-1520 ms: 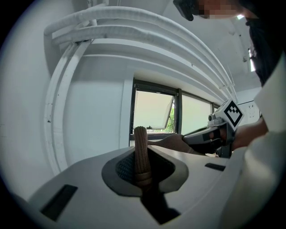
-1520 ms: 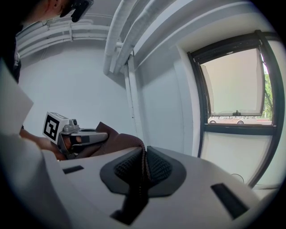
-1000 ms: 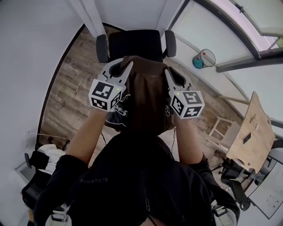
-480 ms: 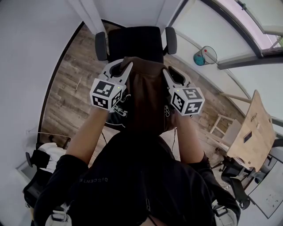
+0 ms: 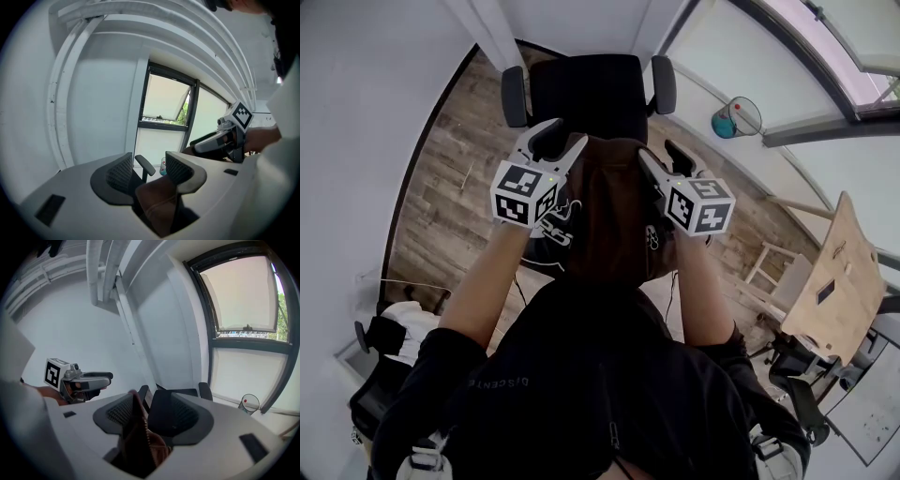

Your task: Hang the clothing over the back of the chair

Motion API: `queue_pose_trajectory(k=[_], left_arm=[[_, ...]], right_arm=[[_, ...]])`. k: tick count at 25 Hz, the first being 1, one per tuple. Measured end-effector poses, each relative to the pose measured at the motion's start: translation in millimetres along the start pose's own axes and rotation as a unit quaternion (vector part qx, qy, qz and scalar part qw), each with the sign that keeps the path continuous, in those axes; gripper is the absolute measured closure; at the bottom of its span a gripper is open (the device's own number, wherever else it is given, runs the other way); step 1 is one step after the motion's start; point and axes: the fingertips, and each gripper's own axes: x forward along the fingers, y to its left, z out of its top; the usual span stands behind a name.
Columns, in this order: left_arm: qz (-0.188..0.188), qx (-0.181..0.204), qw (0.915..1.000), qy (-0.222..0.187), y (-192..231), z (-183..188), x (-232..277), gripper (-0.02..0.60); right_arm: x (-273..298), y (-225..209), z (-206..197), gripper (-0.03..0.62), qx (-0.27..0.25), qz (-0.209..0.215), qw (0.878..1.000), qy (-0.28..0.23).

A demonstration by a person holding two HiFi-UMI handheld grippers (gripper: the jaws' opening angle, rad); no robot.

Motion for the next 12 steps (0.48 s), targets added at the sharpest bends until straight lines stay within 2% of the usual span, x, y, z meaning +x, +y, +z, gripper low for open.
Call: queue_pose_trajectory(k=[4,12], left_arm=[[0.003,0.002,1.0,-0.001,-1.4,1.2,0.9,0.362],[0.004,0.004,0.9997,-0.022,-10.8,13.9,-14.0,0.362]], right_arm=[[2.9,-3.1,-1.0,0.269,0.011,0.007,1.0,0.009],[-10.7,9.7,10.5,0.269,0.005,0.016,1.0,-0.022]])
